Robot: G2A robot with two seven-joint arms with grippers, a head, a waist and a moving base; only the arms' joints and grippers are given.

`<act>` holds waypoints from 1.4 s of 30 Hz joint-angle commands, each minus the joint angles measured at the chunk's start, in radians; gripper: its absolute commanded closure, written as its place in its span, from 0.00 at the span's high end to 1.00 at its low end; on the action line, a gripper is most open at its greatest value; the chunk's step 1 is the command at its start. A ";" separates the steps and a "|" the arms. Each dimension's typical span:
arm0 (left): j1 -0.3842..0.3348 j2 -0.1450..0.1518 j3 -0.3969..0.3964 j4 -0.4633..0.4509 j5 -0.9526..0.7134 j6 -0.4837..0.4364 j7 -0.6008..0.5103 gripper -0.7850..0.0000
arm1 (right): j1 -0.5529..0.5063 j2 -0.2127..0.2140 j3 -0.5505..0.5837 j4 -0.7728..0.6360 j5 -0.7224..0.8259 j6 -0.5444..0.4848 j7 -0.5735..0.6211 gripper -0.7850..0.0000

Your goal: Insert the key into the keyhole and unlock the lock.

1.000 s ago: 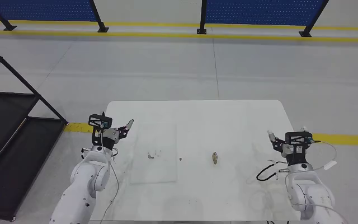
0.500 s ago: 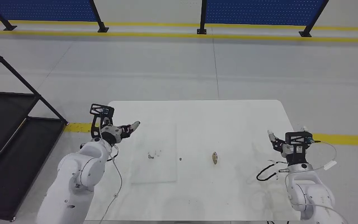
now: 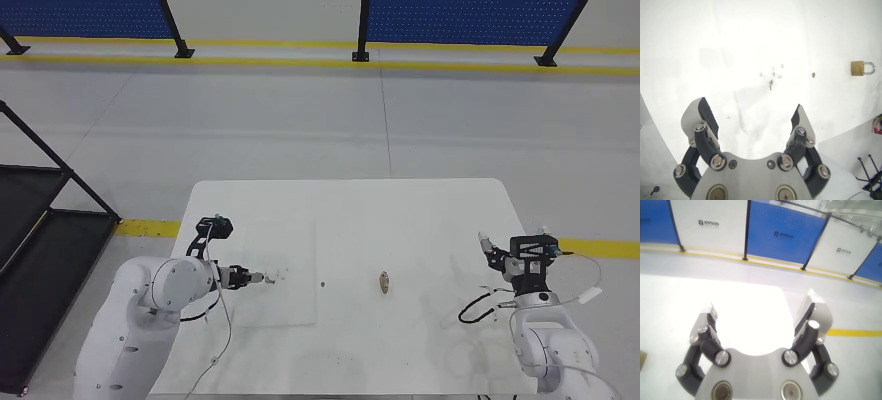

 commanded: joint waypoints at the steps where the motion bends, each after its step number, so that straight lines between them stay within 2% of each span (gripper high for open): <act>1: -0.009 -0.001 0.010 0.015 -0.035 0.031 -0.008 1.00 | 0.000 0.000 0.000 0.000 0.000 0.000 0.000 1.00; 6: -0.012 -0.001 0.047 0.044 -0.032 0.041 0.000 1.00 | 0.000 0.000 0.000 0.000 0.000 0.000 0.000 1.00; 10: -0.025 -0.003 0.062 0.070 -0.053 0.063 0.050 1.00 | 0.000 0.000 0.000 0.000 0.000 0.000 0.000 1.00; 22: -0.093 -0.010 0.135 0.177 -0.112 0.092 0.121 1.00 | 0.000 0.000 0.000 0.000 0.000 0.000 0.000 1.00; 23: -0.097 -0.010 0.140 0.183 -0.120 0.099 0.122 0.91 | 0.000 0.000 0.000 0.000 0.000 0.000 0.000 1.00; 25: -0.105 -0.010 0.147 0.191 -0.127 0.108 0.125 0.81 | 0.000 0.000 0.000 0.000 0.000 0.000 0.000 1.00; 27: -0.109 -0.010 0.153 0.200 -0.130 0.116 0.129 0.64 | 0.000 0.000 0.000 0.000 0.000 0.000 0.000 1.00; 28: -0.111 -0.010 0.156 0.206 -0.129 0.118 0.132 0.51 | 0.000 0.000 0.000 0.000 0.000 0.000 0.000 1.00; 33: -0.113 -0.008 0.167 0.219 -0.126 0.129 0.138 0.40 | 0.000 0.000 0.000 0.000 0.000 0.000 0.000 1.00; 42: -0.115 -0.003 0.179 0.230 -0.117 0.136 0.136 0.33 | 0.000 0.000 0.000 0.000 0.000 0.000 0.000 1.00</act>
